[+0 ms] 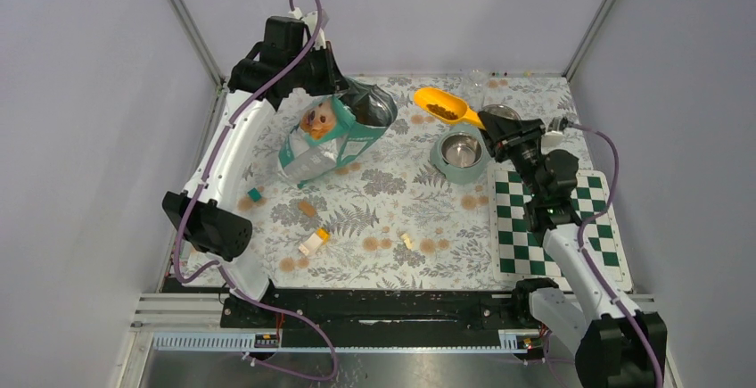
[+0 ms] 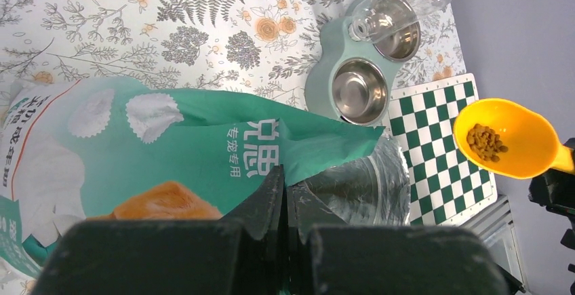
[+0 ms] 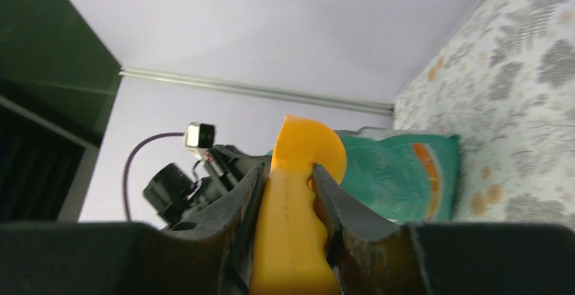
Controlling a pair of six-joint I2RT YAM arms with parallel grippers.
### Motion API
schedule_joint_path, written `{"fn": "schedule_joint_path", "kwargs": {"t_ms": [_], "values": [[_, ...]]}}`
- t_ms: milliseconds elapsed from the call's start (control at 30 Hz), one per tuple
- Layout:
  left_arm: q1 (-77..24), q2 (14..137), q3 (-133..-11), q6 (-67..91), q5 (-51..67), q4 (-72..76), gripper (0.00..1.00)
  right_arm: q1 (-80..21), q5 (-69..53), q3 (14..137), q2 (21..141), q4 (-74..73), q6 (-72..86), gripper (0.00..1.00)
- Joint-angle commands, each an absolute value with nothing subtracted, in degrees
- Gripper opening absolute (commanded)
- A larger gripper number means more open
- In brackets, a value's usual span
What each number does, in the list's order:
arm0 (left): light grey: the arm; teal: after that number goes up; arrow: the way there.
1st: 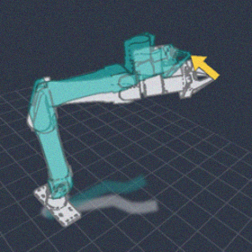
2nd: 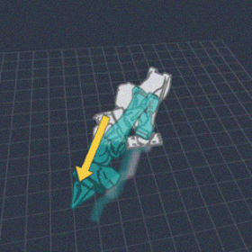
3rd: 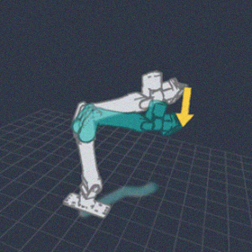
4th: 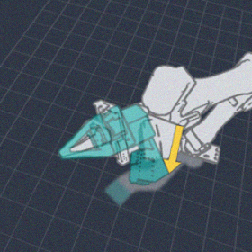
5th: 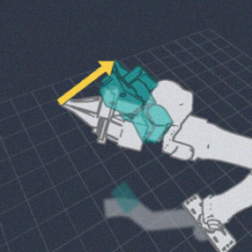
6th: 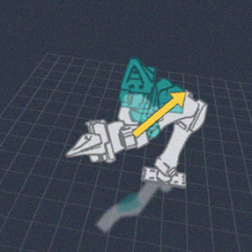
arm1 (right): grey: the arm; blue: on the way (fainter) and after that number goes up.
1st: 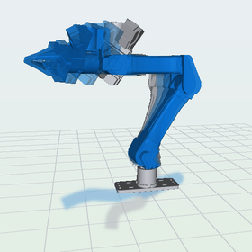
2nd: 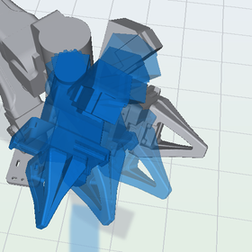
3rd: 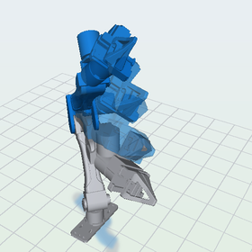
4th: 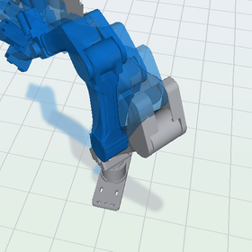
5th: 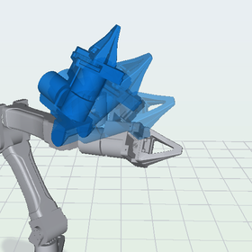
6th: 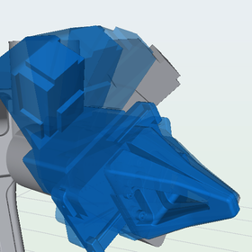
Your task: Serve the pet food
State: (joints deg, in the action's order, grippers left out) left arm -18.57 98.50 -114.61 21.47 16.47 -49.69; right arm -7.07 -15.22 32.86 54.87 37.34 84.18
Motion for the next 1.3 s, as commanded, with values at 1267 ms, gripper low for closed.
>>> {"fn": "schedule_joint_path", "kwargs": {"t_ms": [1267], "values": [[-17.0, 95.0, -110.7, 22.6, 16.5, -45.1, 0.00, -5.2, 17.0, 38.8, 54.9, -1.9, 47.7, 0.00]]}}
